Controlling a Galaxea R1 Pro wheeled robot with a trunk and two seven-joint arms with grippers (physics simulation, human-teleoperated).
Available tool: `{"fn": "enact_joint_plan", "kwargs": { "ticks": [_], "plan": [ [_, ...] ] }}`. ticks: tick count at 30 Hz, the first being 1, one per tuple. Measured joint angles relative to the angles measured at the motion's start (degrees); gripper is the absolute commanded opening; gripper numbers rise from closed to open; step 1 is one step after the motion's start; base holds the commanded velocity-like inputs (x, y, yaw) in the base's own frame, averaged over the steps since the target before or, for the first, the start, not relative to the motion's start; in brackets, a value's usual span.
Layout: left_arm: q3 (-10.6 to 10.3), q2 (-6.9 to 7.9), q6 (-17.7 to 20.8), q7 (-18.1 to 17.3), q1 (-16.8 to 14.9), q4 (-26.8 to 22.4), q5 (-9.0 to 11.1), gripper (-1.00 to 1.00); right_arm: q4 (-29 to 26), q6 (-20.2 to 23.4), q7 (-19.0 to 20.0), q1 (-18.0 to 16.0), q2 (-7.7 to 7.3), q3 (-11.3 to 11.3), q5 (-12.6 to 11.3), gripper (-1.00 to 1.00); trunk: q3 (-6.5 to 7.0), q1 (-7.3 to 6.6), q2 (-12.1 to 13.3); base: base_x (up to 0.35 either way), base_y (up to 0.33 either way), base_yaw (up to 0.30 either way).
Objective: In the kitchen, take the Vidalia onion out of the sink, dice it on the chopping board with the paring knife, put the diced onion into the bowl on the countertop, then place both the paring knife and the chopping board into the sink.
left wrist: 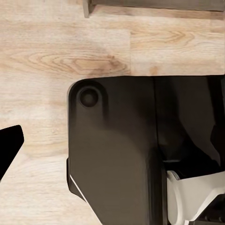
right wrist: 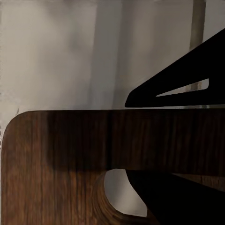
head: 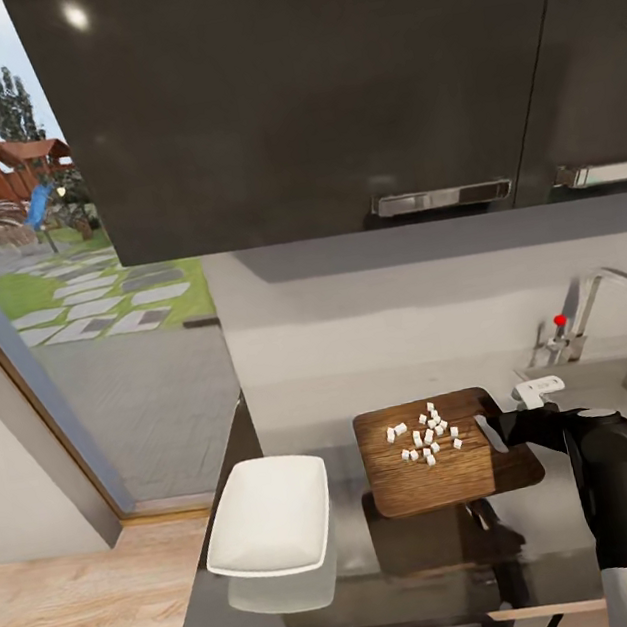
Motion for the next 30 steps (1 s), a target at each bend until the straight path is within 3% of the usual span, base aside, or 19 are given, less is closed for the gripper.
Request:
{"fn": "enact_joint_plan", "kwargs": {
  "ticks": [20,30],
  "plan": [
    [0.0,0.00,0.0,0.0,0.0,0.1,0.0,1.00,0.0,0.0,0.0,0.0,-0.01,0.0,0.1,-1.00,1.80,0.00,0.0,0.000,0.225,0.000],
    [0.0,0.00,0.0,0.0,0.0,0.3,0.0,1.00,0.0,0.0,0.0,0.0,0.00,0.0,0.0,-1.00,2.70,0.00,0.0,0.000,0.025,0.000]
  ]
}}
